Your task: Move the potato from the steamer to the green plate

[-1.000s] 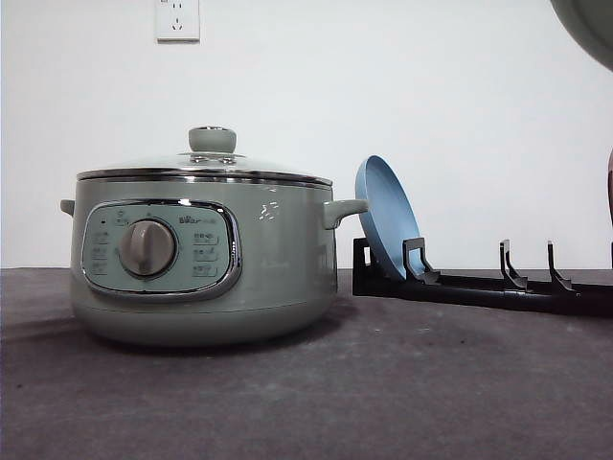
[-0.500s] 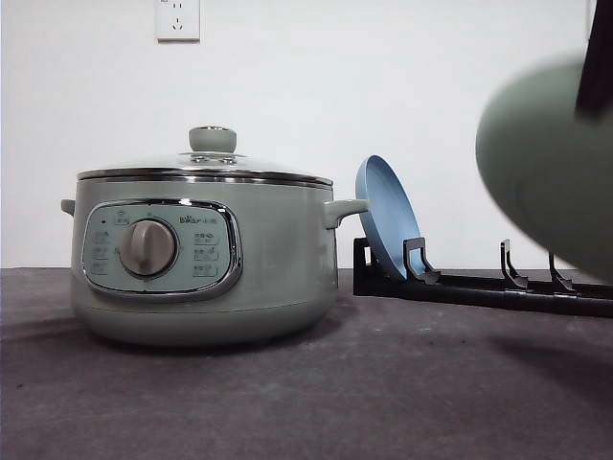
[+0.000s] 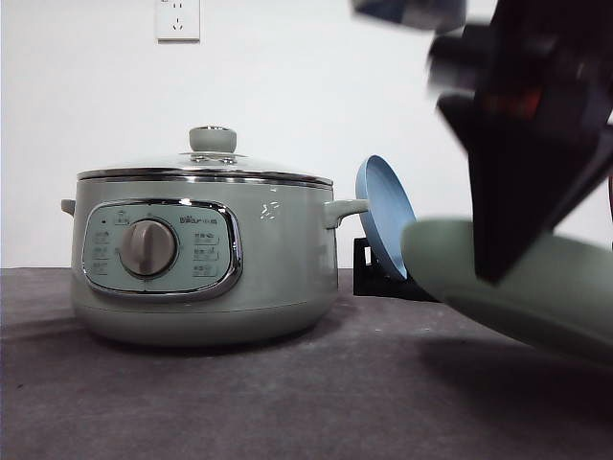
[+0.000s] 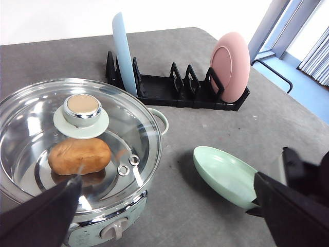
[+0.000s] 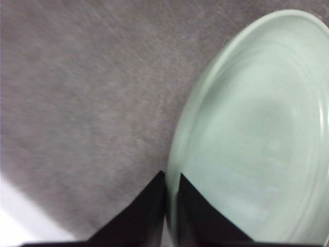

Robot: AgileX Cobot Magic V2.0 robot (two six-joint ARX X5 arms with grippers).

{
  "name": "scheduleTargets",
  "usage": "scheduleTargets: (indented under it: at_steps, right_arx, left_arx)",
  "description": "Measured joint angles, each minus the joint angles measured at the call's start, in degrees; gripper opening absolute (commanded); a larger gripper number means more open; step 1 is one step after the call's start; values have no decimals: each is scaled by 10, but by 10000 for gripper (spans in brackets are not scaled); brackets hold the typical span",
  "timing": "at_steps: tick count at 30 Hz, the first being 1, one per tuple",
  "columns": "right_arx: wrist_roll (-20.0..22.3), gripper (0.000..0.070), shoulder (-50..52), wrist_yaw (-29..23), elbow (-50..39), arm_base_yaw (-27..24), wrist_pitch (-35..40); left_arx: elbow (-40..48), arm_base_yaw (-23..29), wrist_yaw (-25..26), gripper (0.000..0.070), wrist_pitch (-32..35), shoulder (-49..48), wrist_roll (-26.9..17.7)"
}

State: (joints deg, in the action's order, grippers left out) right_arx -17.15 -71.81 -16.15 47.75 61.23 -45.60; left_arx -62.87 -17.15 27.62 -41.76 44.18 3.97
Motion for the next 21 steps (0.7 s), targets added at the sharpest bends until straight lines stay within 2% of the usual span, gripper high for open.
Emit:
scheduleTargets:
  at_steps: [12,14,15,19,21]
  right_arx:
    - [0,0,-121,-26,0,21,44]
    - [0,26,-132,-28,0,23,46]
    - [0,68,-135,-28,0,24,47]
    - [0,345,-137,-15,0,24,57]
    - [-1,419,-137,-1,0,21,58]
  left_arx:
    - [0,0,0,699,0,0,0]
    - [0,0,0,699,0,0,0]
    - [0,0,0,699,0,0,0]
    - [0,0,0,699,0,0,0]
    - [0,0,0,699,0,0,0]
